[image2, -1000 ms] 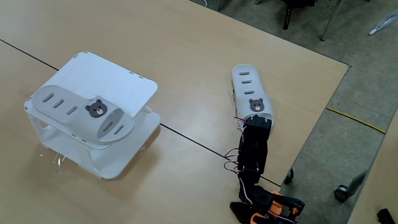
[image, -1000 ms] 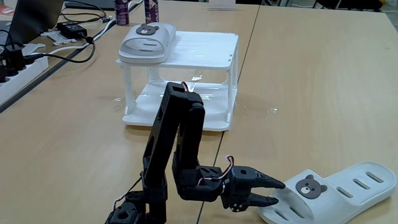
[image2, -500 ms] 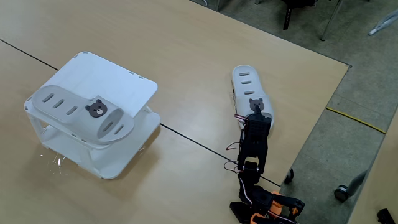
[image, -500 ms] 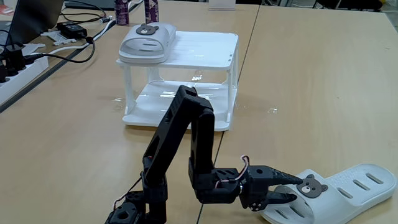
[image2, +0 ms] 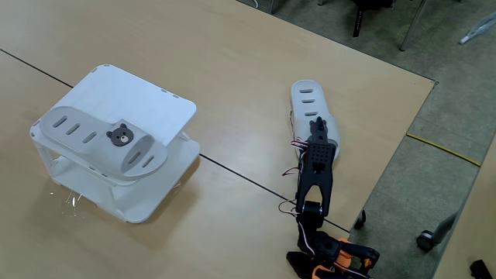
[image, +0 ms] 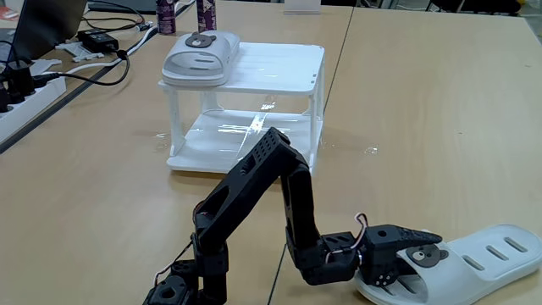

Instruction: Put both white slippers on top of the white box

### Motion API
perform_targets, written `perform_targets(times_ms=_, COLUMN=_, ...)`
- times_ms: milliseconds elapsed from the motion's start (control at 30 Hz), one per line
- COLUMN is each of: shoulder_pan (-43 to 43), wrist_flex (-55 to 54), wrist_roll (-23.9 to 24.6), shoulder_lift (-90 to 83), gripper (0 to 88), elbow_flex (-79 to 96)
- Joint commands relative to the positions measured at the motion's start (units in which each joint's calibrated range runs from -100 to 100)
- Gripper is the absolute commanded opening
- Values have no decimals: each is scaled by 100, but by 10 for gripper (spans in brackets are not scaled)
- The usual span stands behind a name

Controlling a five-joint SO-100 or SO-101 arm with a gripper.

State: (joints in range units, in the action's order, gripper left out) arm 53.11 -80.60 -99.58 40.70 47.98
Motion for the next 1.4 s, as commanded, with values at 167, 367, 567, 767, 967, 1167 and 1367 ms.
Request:
perform_targets(times_ms=167, shoulder_pan=10, wrist_flex=364, wrist_roll=-42, shoulder_lift=-137, gripper=0, elbow_flex=-427)
perform_targets(times_ms=367, shoulder_pan=-7, wrist_flex=951, wrist_roll=-42, shoulder_lift=-810, gripper=8, elbow_flex=-653)
perform_targets(times_ms=567, shoulder_pan=67, wrist_flex=4574, wrist_roll=-42, shoulder_lift=-3544, gripper=8, elbow_flex=-1519)
perform_targets(times_ms=767, shoulder_pan=-72, wrist_flex=7249, wrist_roll=-42, shoulder_lift=-5118, gripper=8, elbow_flex=-3413)
perform_targets(times_ms=967, shoulder_pan=-796, wrist_flex=8146, wrist_roll=-42, shoulder_lift=-5681, gripper=8, elbow_flex=-4595)
perform_targets(times_ms=1167, shoulder_pan=-2350, wrist_flex=8319, wrist_roll=-42, shoulder_lift=-6043, gripper=8, elbow_flex=-4676)
perform_targets(times_ms=1367, shoulder_pan=-3757, wrist_flex=8319, wrist_roll=-42, shoulder_lift=-6018, gripper=8, elbow_flex=-4667)
